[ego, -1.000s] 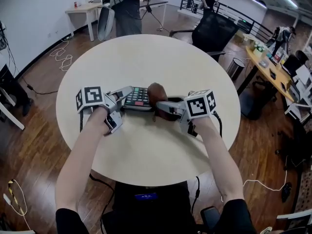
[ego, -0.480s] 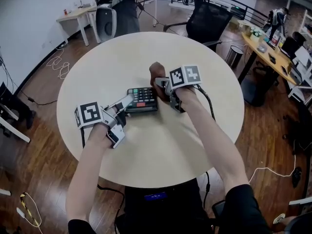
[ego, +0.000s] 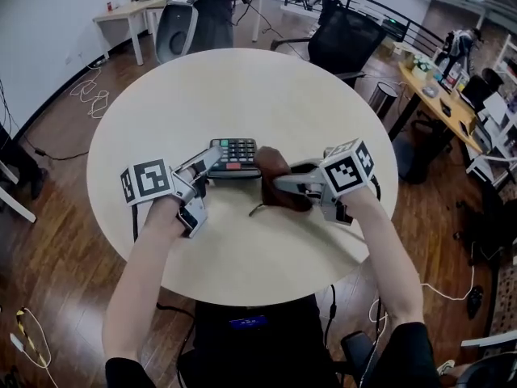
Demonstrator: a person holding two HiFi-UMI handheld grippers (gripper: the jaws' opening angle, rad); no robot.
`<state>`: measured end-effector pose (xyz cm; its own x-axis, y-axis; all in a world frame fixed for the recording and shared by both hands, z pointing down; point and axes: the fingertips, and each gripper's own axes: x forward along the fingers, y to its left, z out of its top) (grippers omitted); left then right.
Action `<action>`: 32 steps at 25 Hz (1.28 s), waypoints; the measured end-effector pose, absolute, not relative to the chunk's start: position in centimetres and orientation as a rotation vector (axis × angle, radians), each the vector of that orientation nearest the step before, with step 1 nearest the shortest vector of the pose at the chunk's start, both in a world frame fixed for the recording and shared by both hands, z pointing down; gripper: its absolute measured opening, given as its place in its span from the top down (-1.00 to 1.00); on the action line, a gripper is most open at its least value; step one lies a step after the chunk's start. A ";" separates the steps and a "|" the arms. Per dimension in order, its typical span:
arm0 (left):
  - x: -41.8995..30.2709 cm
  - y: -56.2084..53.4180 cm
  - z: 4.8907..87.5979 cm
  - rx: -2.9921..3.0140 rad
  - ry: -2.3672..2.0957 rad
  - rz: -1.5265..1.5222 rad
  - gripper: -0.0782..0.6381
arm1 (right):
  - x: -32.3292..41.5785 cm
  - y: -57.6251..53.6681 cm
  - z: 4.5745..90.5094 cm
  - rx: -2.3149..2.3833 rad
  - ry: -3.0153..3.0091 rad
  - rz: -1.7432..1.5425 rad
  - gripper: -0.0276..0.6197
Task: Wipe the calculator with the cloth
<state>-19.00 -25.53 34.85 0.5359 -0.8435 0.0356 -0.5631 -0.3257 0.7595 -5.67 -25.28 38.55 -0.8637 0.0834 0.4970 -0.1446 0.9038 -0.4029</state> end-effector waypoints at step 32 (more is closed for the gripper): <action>-16.1 -23.8 34.1 2.552 -1.549 0.437 0.09 | -3.0 -22.4 33.8 0.246 -2.855 0.992 0.64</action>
<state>-16.11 -23.75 34.14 0.4329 -0.8474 0.3076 -0.8832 -0.4669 -0.0432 -3.01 -22.40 33.82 -0.9810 -0.1166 0.1550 -0.1876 0.7735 -0.6054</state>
